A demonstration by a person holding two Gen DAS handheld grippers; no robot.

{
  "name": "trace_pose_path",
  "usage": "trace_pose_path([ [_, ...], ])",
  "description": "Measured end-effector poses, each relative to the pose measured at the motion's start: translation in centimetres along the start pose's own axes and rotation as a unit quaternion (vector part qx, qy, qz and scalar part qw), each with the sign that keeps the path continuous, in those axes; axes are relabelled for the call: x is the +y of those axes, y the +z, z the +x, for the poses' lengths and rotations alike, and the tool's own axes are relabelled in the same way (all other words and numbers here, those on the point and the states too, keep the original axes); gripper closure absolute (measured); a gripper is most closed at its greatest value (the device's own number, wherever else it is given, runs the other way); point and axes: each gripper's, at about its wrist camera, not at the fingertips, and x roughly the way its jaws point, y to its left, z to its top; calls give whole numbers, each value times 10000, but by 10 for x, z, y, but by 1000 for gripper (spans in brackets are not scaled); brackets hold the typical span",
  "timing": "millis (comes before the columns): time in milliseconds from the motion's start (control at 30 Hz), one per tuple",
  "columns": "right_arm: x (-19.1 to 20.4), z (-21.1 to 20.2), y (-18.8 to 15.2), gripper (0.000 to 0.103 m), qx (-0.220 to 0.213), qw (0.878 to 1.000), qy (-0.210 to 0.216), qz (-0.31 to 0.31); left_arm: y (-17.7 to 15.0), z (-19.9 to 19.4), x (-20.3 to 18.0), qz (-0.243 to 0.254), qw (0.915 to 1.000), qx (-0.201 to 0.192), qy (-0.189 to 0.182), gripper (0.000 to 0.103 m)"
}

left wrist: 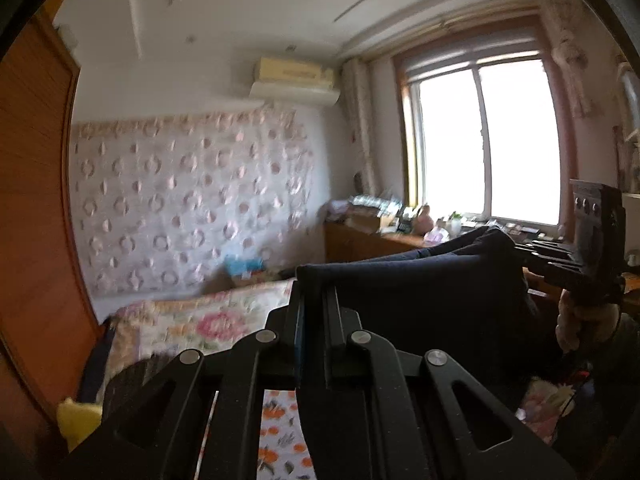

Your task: Fold small clothes

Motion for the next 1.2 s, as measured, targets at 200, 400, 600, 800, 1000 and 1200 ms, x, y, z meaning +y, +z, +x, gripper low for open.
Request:
trace_pose_path([
  [200,-33,112,-46,86,1459,9887,-351,32,-75,115,47,-142,9896,1135,873,90],
  [400,-57,155,-95,45,2272,9701,-854,26,-134,161,73,-408,9785,1881,744,57],
  [600,-50,141,-106,45,2589,9652,-368,28,-167,136,55,-418,9757,2090,514,43],
  [800,-56,104,-127,45,2920,9560,-154,236,-196,99,22,-362,9716,2325,237,42],
  [1000,-65,81,-146,45,3056,9502,-101,596,-224,74,-4,-366,9658,2565,61,42],
  [1200,-70,65,-166,45,3183,9446,-177,785,-241,58,-15,-533,9599,2752,-2,42],
])
